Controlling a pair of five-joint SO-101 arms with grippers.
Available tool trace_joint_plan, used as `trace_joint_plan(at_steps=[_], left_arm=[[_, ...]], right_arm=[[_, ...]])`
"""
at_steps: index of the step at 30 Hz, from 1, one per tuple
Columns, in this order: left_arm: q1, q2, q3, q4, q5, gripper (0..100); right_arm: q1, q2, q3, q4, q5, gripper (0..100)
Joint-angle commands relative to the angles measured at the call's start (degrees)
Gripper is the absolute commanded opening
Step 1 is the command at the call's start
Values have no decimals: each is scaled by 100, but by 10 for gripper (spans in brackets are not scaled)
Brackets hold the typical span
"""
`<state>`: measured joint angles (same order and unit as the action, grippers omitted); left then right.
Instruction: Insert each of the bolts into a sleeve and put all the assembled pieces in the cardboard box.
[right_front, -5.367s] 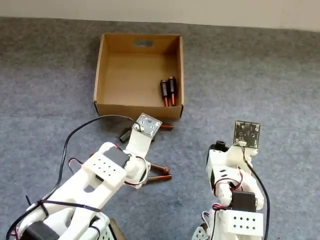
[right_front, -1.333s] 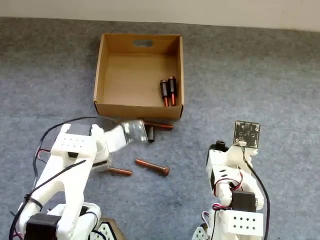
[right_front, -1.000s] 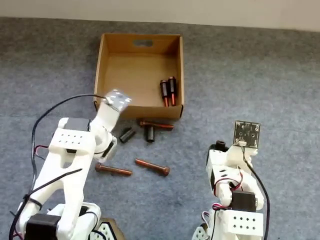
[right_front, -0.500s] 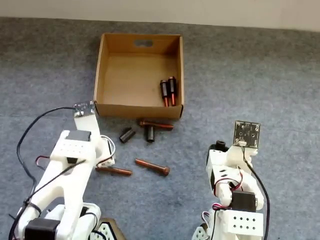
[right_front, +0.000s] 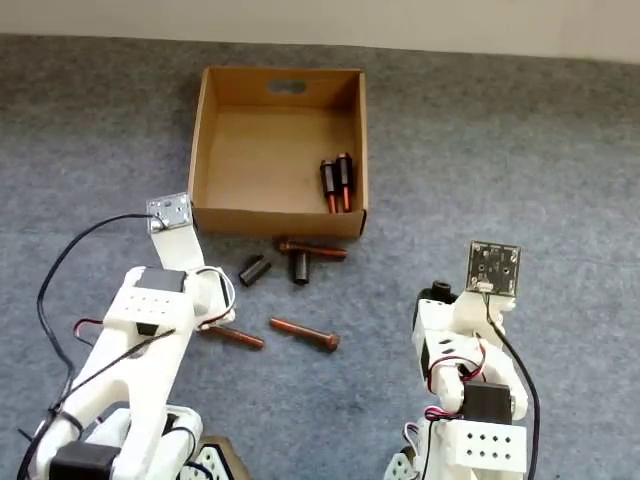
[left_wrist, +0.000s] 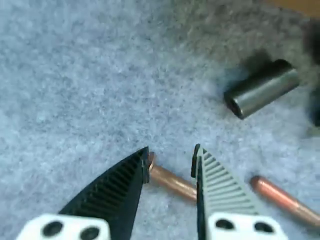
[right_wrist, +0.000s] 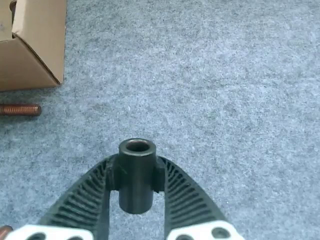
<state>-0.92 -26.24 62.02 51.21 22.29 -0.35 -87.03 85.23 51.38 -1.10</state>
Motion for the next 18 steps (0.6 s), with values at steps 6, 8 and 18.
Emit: trace_joint_plan(at_steps=[6,8,18], left_arm=[[31,-48,-66,273,18,165],[31,-48,-259,756,18,165],[22,-48,-2220,2646,9,165]], right_arm=[[57,-75,-48,-92,-44,5],[57,-75,-48,-92,-44,5],[57,-75,-48,-92,-44,5]])
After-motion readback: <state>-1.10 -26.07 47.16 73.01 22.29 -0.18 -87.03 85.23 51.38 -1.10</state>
